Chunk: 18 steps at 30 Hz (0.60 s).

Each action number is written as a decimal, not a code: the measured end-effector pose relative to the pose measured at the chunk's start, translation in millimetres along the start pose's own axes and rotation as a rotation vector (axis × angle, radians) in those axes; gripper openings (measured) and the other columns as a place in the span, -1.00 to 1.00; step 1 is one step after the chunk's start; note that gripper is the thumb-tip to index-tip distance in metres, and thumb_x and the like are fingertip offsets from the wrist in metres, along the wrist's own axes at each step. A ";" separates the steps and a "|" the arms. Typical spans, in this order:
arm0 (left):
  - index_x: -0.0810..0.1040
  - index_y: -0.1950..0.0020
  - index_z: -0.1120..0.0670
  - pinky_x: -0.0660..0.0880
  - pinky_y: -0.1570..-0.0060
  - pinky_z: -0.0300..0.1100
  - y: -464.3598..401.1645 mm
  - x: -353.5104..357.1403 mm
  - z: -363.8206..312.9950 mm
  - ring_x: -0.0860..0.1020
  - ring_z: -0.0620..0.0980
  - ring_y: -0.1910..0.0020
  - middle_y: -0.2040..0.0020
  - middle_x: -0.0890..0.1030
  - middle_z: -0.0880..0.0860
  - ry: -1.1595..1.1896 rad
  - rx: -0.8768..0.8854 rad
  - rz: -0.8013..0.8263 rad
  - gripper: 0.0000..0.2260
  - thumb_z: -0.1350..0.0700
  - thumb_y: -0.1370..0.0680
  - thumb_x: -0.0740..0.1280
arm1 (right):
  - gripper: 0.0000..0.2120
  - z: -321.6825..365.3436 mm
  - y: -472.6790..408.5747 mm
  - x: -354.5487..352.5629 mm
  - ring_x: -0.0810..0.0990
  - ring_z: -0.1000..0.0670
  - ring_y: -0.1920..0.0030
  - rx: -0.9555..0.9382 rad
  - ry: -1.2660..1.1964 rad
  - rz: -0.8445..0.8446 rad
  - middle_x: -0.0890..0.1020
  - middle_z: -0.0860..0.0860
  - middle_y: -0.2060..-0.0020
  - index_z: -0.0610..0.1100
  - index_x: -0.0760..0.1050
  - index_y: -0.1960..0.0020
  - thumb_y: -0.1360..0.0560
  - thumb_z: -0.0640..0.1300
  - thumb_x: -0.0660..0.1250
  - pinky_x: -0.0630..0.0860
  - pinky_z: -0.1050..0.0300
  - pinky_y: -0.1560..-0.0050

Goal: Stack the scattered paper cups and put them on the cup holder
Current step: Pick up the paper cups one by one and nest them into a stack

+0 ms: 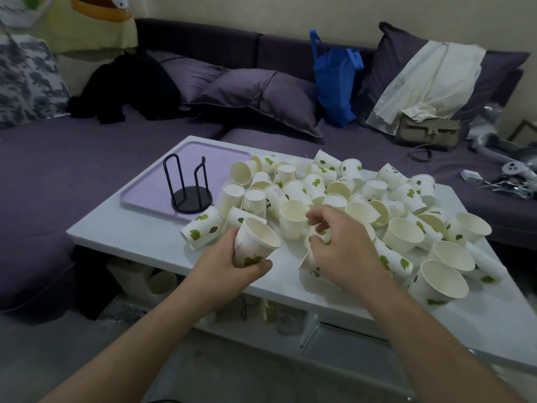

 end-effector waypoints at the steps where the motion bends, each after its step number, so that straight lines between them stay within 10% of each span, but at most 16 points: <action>1: 0.39 -0.41 -0.20 0.52 -0.02 -0.25 -0.6 0.6 0.5 0.58 -0.17 -0.14 -0.19 0.58 -0.23 0.004 -0.002 0.004 -0.44 -0.13 -0.49 0.58 | -0.63 -2.7 -1.0 -2.8 0.54 0.01 -0.20 0.005 0.185 0.019 0.62 0.09 -0.18 0.00 0.51 -0.35 -0.55 -0.13 0.37 0.55 0.06 -0.22; 10: 0.41 -0.42 -0.18 0.47 0.09 -0.37 -3.5 8.9 0.9 0.58 -0.25 -0.08 -0.15 0.58 -0.27 -0.006 -0.015 0.040 -0.43 -0.13 -0.49 0.57 | -0.52 -8.2 10.5 25.3 0.42 -0.14 -0.35 0.035 0.746 0.329 0.55 -0.04 -0.33 -0.06 0.41 -0.40 -0.53 0.01 0.42 0.38 -0.05 -0.40; 18: 0.40 -0.48 -0.14 0.50 -0.04 -0.24 -1.7 5.3 3.6 0.57 -0.20 -0.12 -0.19 0.57 -0.23 -0.045 -0.037 0.025 -0.38 -0.11 -0.50 0.58 | -0.27 -3.5 7.6 22.4 0.44 -0.12 -0.39 -0.025 0.402 0.214 0.53 -0.01 -0.34 0.01 0.24 -0.58 -0.49 0.06 0.44 0.42 -0.10 -0.40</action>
Point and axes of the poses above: each hand's wrist, its own y-axis away from the middle knuckle, its own x-axis out of the palm, z = x × y, the point moved 4 cm from there along -y, towards the middle knuckle
